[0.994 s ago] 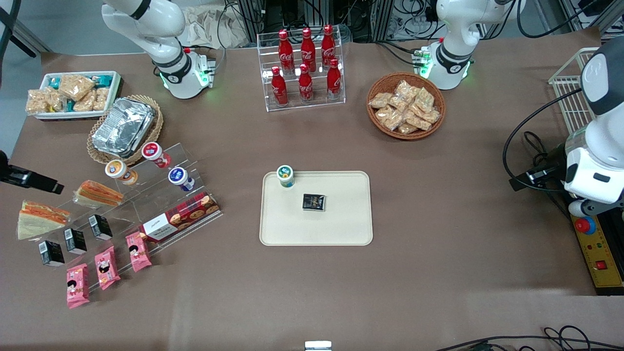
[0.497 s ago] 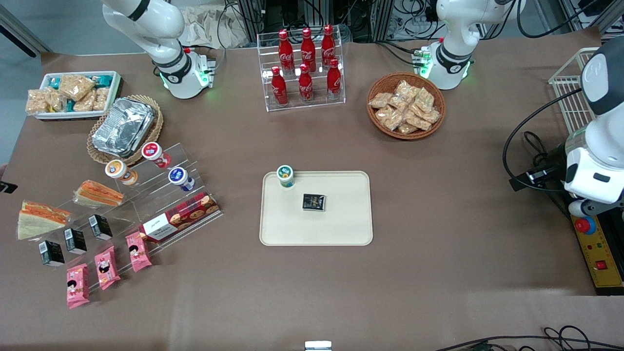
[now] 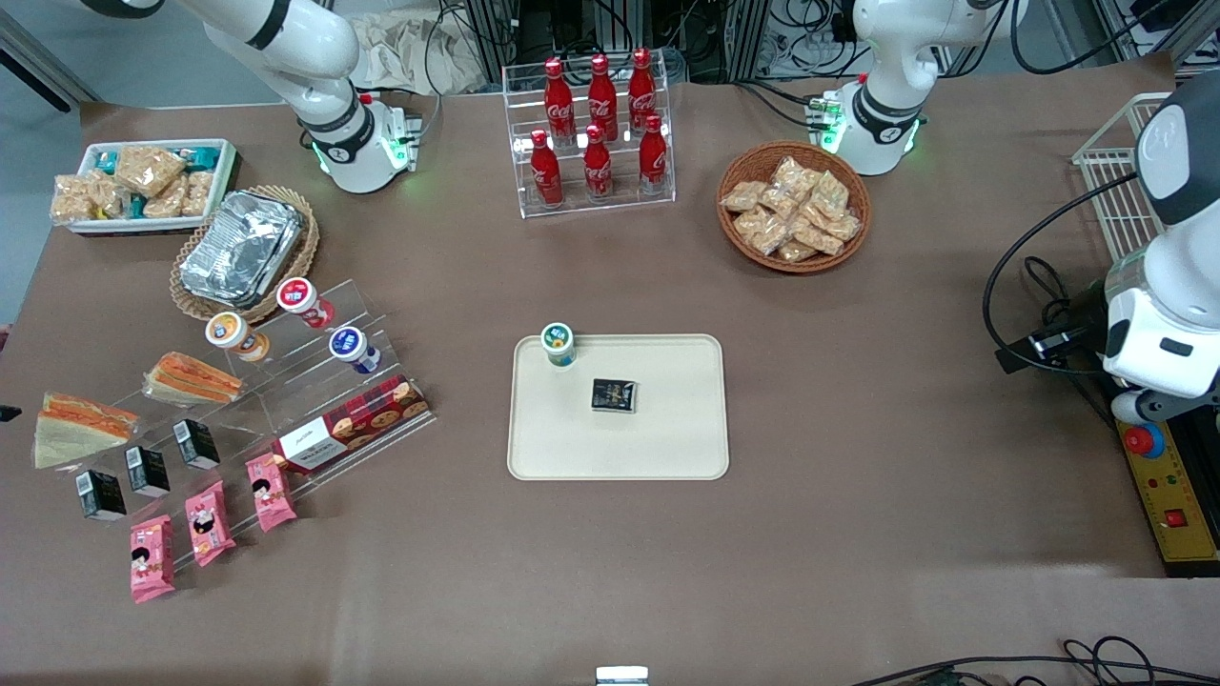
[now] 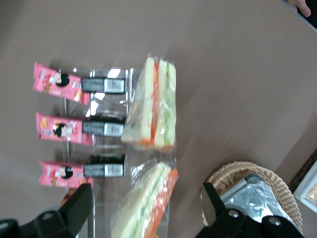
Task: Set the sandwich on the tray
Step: 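Lower the open right gripper onto a wrapped triangle sandwich and close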
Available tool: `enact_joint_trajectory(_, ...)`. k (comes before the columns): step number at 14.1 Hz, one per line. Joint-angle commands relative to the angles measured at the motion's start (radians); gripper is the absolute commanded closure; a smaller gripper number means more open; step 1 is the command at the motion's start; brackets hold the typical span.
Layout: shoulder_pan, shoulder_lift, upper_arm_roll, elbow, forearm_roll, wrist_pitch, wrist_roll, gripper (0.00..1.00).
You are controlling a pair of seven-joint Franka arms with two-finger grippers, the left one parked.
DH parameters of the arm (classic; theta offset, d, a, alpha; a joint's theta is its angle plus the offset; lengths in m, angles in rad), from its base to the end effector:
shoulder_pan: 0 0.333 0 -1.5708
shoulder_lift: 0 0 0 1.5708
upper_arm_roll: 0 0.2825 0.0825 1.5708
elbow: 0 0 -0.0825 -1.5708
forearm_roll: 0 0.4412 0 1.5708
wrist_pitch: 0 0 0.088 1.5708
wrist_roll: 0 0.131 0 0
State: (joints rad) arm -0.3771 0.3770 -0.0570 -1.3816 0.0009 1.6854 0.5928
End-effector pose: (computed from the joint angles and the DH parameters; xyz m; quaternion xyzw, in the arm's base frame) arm 0.6441 -0.2932 0.4273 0.8712 -0.4895 -0.0354 0.0129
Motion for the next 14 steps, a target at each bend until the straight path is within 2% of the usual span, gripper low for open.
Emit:
enact_joint_trajectory(1,-0.026,0.039,0.008,0.009,0.021,0.040,0.033,0.02)
enact_joint_trajectory(4,-0.055,0.074,0.006,0.007,0.080,0.083,0.033,0.02)
enact_joint_trajectory(10,-0.074,0.091,0.006,-0.046,0.099,0.128,0.035,0.02)
enact_joint_trajectory(14,-0.080,0.114,0.006,-0.053,0.134,0.139,0.033,0.02)
